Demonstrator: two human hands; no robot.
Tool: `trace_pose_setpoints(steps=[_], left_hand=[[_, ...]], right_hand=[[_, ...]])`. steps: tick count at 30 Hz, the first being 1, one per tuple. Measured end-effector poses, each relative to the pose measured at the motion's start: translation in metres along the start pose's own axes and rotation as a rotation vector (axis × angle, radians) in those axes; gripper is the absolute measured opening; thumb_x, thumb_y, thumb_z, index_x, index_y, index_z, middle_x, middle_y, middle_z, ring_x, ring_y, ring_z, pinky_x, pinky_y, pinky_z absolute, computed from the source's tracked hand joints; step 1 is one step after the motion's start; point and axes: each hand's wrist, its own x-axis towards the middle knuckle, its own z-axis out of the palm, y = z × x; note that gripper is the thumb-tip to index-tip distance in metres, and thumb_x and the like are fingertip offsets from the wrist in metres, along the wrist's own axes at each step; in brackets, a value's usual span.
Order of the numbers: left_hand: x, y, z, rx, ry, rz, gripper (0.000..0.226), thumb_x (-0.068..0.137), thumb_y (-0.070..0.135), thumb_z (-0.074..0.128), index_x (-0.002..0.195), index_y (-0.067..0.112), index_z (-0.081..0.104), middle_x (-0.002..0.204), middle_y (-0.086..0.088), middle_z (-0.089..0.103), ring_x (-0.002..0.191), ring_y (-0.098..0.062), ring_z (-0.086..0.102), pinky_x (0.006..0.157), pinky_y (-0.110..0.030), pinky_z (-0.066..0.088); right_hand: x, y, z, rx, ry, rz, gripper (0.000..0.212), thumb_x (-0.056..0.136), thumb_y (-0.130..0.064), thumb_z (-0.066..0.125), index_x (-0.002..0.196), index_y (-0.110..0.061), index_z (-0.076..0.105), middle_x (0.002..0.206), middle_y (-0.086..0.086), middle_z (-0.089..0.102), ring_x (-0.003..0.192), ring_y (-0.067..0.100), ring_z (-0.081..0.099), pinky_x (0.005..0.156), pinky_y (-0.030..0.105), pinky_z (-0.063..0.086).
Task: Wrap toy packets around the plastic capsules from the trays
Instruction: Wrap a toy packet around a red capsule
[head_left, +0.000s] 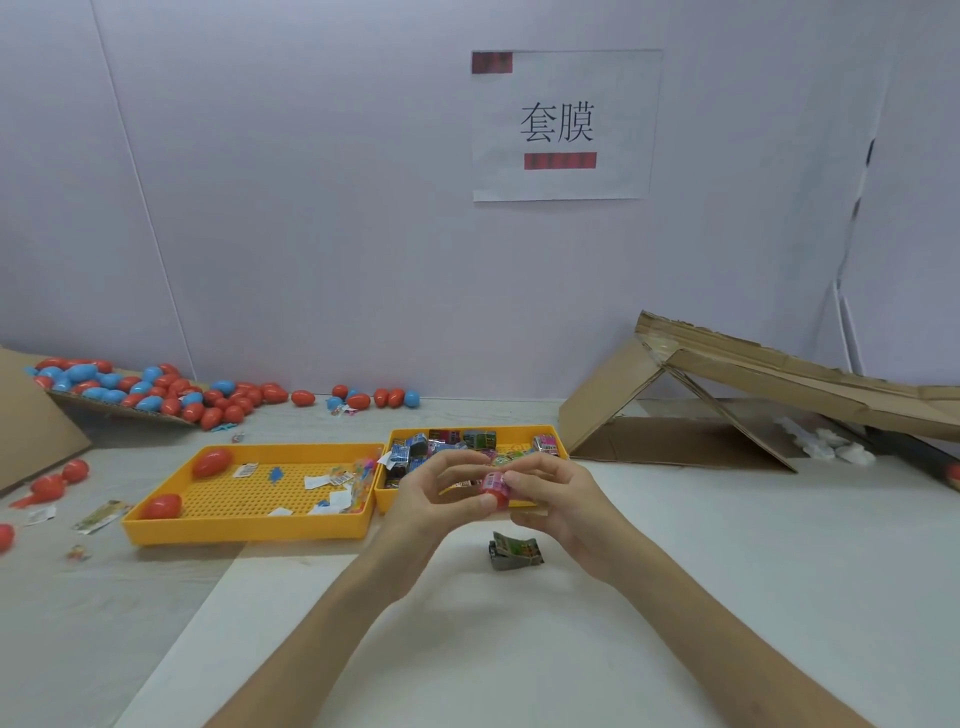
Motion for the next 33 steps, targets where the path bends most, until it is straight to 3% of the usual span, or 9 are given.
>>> trace_pose_setpoints(steps=[5, 13, 16, 21, 27, 31, 33], left_hand=[[0.0005, 0.0034, -0.0018, 0.168, 0.030, 0.083, 0.046, 0.071, 0.018, 0.087, 0.113, 0.017, 0.067, 0.108, -0.001, 0.075, 0.103, -0.017, 0.071, 0.079, -0.024, 0.056], [0.0012, -0.0033, -0.0005, 0.275, 0.010, 0.071, 0.043, 0.075, 0.004, 0.086, 0.112, 0.019, 0.068, 0.106, 0.004, 0.075, 0.101, -0.014, 0.071, 0.077, -0.026, 0.058], [0.0017, -0.0033, -0.0008, 0.272, 0.016, 0.084, 0.042, 0.075, 0.005, 0.086, 0.111, 0.020, 0.068, 0.105, 0.004, 0.075, 0.101, -0.013, 0.071, 0.076, -0.026, 0.058], [0.0025, -0.0018, 0.0005, 0.296, 0.054, 0.106, 0.033, 0.076, 0.016, 0.085, 0.105, 0.023, 0.071, 0.103, 0.004, 0.075, 0.097, -0.013, 0.071, 0.078, -0.025, 0.058], [0.0010, -0.0009, -0.0006, 0.148, 0.061, 0.029, 0.036, 0.080, 0.027, 0.076, 0.114, 0.015, 0.071, 0.106, -0.005, 0.076, 0.103, -0.023, 0.072, 0.082, -0.029, 0.059], [0.0022, -0.0012, -0.0035, -0.123, 0.050, -0.145, 0.030, 0.097, 0.022, 0.062, 0.126, 0.013, 0.064, 0.113, -0.014, 0.074, 0.106, -0.034, 0.071, 0.082, -0.030, 0.060], [0.0032, -0.0009, -0.0059, -0.172, 0.024, -0.195, 0.029, 0.104, 0.021, 0.052, 0.129, 0.011, 0.062, 0.117, -0.017, 0.072, 0.109, -0.034, 0.070, 0.084, -0.031, 0.060]], right_hand=[[0.0001, 0.0022, 0.0033, -0.027, -0.008, 0.004, 0.031, 0.079, -0.034, 0.078, 0.103, -0.015, 0.074, 0.097, 0.006, 0.074, 0.089, 0.020, 0.072, 0.070, 0.027, 0.055], [0.0019, 0.0057, -0.0008, -0.050, 0.013, -0.031, 0.011, 0.074, -0.031, 0.079, 0.072, -0.021, 0.073, 0.081, 0.008, 0.074, 0.077, 0.020, 0.071, 0.079, 0.034, 0.057], [0.0034, 0.0067, -0.0018, -0.045, 0.007, -0.034, 0.017, 0.078, -0.028, 0.078, 0.083, -0.013, 0.072, 0.084, 0.009, 0.074, 0.079, 0.020, 0.071, 0.085, 0.037, 0.056], [0.0035, 0.0048, -0.0010, -0.036, 0.015, -0.031, 0.019, 0.087, -0.019, 0.073, 0.100, -0.006, 0.069, 0.091, 0.011, 0.074, 0.083, 0.019, 0.070, 0.080, 0.032, 0.055], [0.0038, 0.0035, -0.0004, -0.090, 0.060, -0.041, 0.011, 0.098, -0.018, 0.063, 0.104, -0.016, 0.072, 0.096, 0.006, 0.076, 0.086, 0.020, 0.073, 0.067, 0.023, 0.054], [0.0041, 0.0050, -0.0046, -0.359, 0.132, -0.221, 0.026, 0.092, -0.009, 0.068, 0.100, -0.033, 0.076, 0.101, -0.005, 0.075, 0.091, 0.015, 0.072, 0.075, 0.024, 0.056], [0.0043, 0.0068, -0.0038, -0.487, 0.112, -0.301, 0.031, 0.087, -0.008, 0.074, 0.107, -0.032, 0.073, 0.104, -0.011, 0.073, 0.095, 0.009, 0.070, 0.080, 0.027, 0.057]])
